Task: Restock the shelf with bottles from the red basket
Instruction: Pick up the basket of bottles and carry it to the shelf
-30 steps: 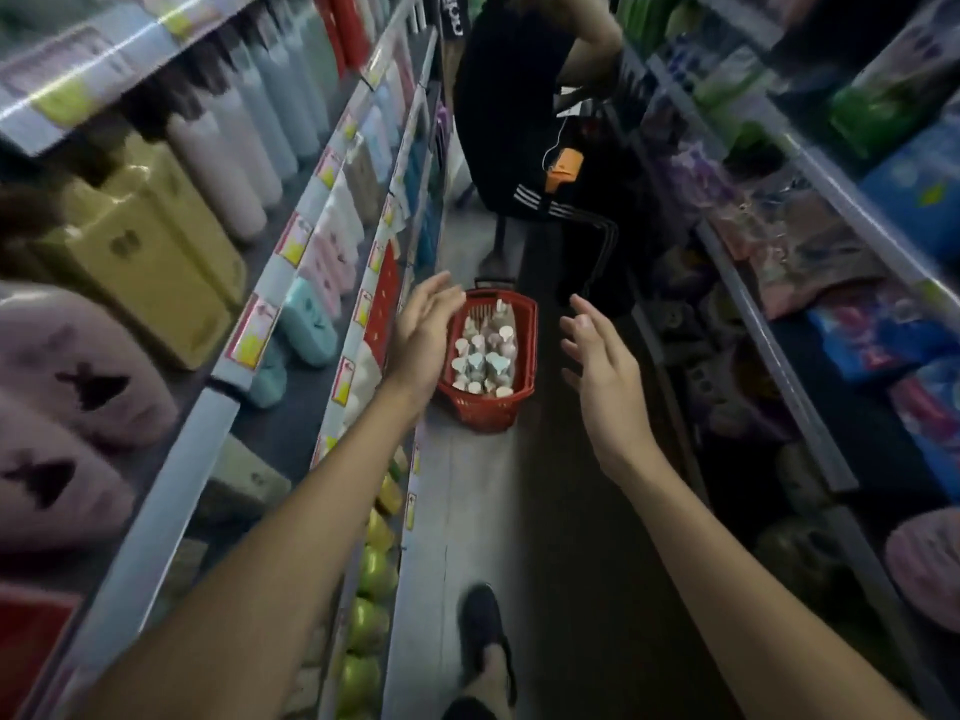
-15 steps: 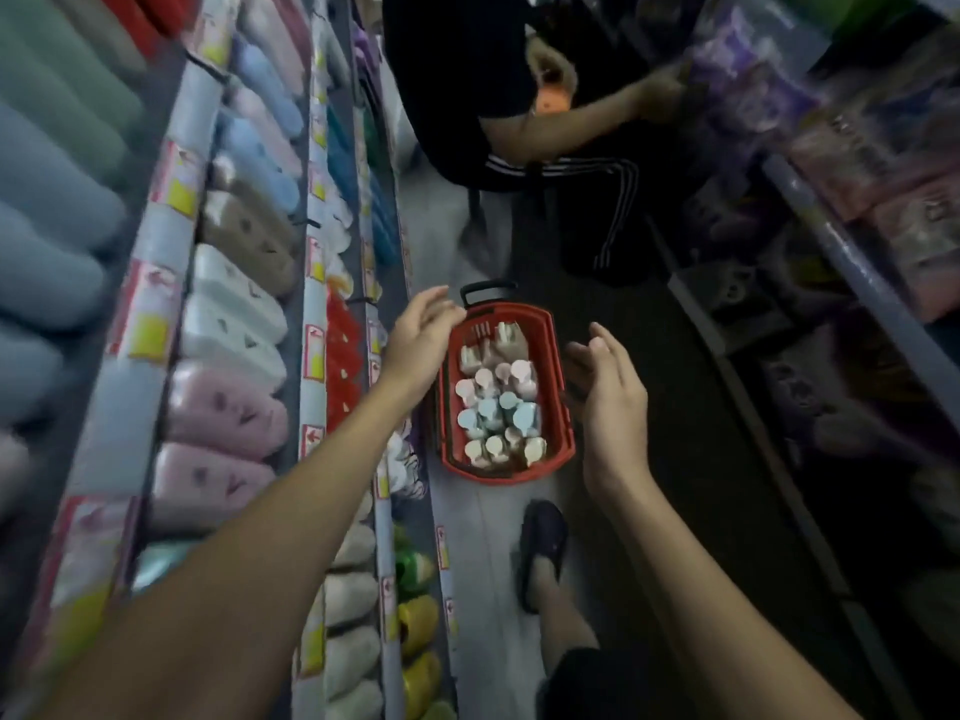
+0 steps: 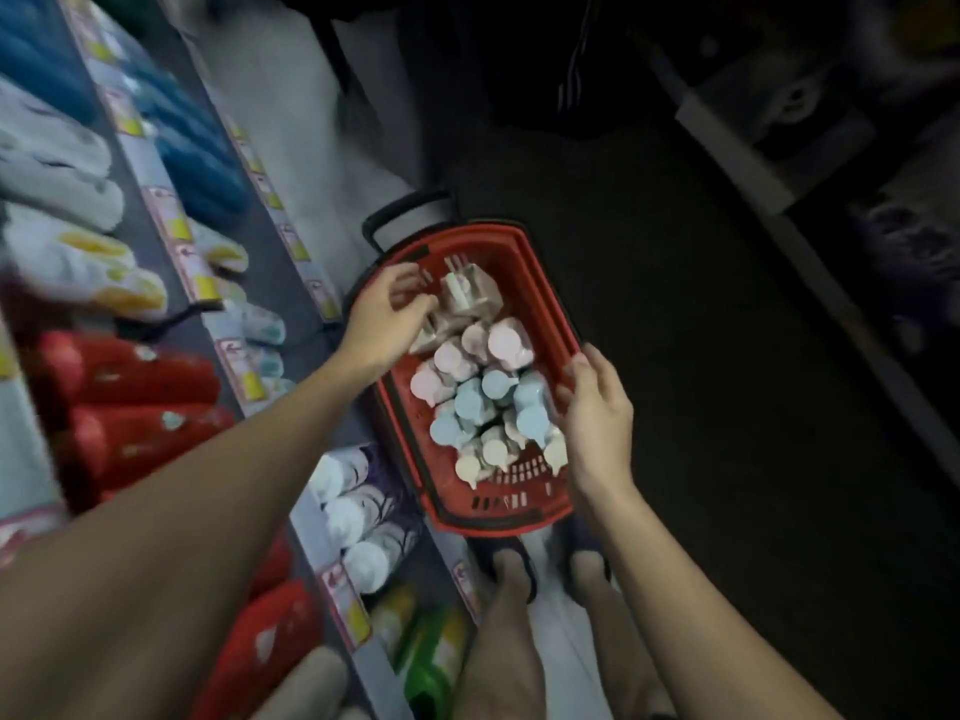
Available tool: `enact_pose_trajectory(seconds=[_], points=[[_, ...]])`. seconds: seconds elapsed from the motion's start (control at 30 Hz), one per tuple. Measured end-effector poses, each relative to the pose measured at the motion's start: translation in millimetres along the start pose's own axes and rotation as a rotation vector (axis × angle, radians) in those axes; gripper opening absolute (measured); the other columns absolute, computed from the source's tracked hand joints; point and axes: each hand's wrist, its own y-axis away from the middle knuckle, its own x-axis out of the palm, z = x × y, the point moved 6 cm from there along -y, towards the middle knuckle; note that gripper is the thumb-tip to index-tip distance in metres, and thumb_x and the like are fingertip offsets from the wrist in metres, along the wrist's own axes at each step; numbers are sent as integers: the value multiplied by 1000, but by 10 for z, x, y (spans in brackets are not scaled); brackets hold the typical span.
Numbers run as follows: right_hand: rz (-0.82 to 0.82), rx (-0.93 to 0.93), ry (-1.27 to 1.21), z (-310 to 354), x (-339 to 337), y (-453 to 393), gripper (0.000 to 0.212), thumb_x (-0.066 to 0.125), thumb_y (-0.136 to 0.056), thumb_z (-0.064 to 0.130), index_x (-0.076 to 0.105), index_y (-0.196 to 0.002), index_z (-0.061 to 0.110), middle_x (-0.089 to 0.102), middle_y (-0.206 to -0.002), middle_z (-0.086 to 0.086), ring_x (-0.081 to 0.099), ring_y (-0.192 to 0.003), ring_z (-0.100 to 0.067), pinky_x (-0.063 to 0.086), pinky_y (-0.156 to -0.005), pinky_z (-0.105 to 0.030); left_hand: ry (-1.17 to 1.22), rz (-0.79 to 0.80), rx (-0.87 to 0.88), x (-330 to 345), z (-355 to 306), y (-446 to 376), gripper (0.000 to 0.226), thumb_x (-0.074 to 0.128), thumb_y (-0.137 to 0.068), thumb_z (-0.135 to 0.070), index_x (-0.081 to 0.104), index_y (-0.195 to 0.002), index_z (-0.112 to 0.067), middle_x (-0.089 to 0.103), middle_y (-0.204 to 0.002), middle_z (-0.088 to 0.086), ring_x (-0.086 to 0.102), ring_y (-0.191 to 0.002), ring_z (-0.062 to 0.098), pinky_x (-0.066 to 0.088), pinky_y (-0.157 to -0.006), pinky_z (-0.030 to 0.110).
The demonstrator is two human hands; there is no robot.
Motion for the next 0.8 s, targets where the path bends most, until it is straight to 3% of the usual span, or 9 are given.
enact_pose_trajectory(seconds=[0.07,0.17,0.27,0.33,0.43,0.53,0.63,0.73,0.8], points=[[-90,55,21,-336,8,-154,34,55,-86,57,64,-118,52,68,-132,5,63,-125,-17,48,-111,-48,-14,9,-10,51,163,-363,49,66,-96,-21,52,-143,-21,59,-136,-2,55,-127,16,44,-110,33],[-228,142,49,-829,-21,-217,36,56,-97,44,59,-133,37,66,-129,6,64,-121,-19,50,-108,-49,-111,25,51,107,318,-806,50,66,-96,-22,51,-144,-21,56,-142,-1,51,-128,9,40,-107,26],[-410,217,134,-1354,-118,-197,54,57,-93,48,55,-142,26,64,-133,0,63,-122,-24,50,-107,-51,-214,24,108,143,429,-1182,51,65,-95,-23,51,-144,-21,58,-140,-5,51,-122,4,38,-103,22],[-597,270,183,-1585,-191,-131,65,61,-86,51,53,-142,19,57,-138,-10,57,-128,-34,45,-110,-54,-263,-7,131,152,520,-1416,54,65,-91,-23,52,-144,-20,61,-138,-2,57,-122,11,46,-106,30],[-764,477,210,-1913,-252,-22,65,70,-93,31,44,-146,4,41,-147,-27,38,-139,-44,35,-112,-50,-401,2,147,205,637,-1701,66,64,-86,-29,46,-149,-20,52,-148,6,50,-136,24,42,-115,44],[-744,516,84,-2148,-215,-61,43,62,-100,24,56,-137,3,62,-126,-23,56,-124,-43,45,-98,-44,-561,29,133,292,771,-1892,77,66,-86,-33,35,-156,-22,44,-157,9,40,-145,32,32,-121,51],[-719,403,116,-2103,-249,-198,27,51,-103,8,63,-126,-1,63,-97,-12,64,-97,-35,40,-81,-29,-738,-52,236,308,846,-1991,72,58,-85,-29,36,-153,-21,54,-143,20,51,-130,45,38,-112,59],[-730,282,170,-1865,-403,-388,26,50,-103,3,65,-124,3,62,-93,-8,63,-92,-32,38,-75,-24,-833,-150,289,263,884,-1987,65,51,-81,-25,40,-145,-21,61,-128,21,60,-113,48,47,-100,60],[-712,207,196,-1701,-556,-673,28,49,-102,8,66,-125,8,65,-98,-5,65,-96,-30,41,-78,-24,-836,-201,228,236,961,-1925,62,53,-84,-21,38,-144,-19,60,-128,25,60,-112,50,45,-102,59]])
